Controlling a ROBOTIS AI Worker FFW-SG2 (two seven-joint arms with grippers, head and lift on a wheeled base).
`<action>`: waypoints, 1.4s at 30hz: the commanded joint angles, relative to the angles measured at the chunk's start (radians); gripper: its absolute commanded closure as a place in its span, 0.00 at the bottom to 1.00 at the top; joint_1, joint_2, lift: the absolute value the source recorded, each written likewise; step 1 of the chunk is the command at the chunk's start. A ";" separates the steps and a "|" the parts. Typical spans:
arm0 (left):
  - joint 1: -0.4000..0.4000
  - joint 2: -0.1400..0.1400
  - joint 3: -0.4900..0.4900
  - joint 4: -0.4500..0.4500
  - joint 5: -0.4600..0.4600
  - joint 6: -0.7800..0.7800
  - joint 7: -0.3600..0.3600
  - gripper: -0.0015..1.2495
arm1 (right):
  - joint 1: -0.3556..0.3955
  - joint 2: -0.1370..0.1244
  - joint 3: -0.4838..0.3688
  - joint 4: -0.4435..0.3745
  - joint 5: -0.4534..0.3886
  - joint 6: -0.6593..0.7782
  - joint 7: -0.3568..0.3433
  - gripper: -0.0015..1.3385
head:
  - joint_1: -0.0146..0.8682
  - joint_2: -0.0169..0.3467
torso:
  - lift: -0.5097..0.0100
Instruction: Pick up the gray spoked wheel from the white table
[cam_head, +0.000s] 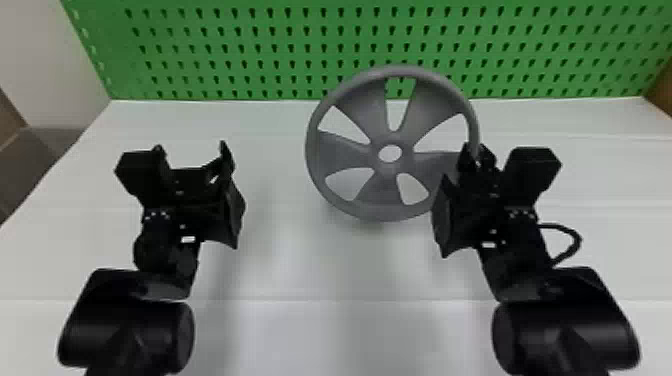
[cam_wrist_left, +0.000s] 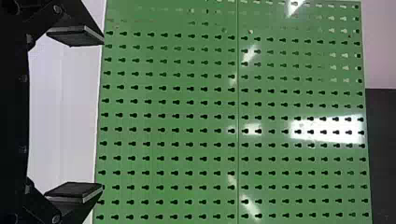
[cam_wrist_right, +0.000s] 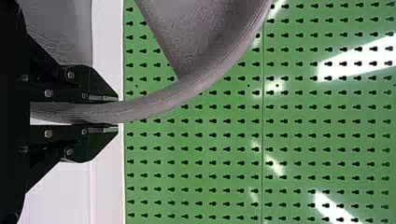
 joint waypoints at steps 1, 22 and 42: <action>0.000 0.000 0.001 0.000 0.001 0.001 0.000 0.14 | -0.001 0.002 0.000 -0.003 -0.002 0.011 0.000 0.93 | 0.89 0.23 | 0.82; 0.000 0.000 0.000 0.000 0.003 0.008 0.000 0.14 | -0.007 0.001 0.000 -0.020 -0.006 0.063 0.000 0.93 | 0.89 0.23 | 0.82; -0.002 -0.002 -0.002 0.000 0.004 0.011 0.000 0.14 | -0.018 -0.002 0.000 -0.040 -0.008 0.140 0.000 0.93 | 0.89 0.23 | 0.82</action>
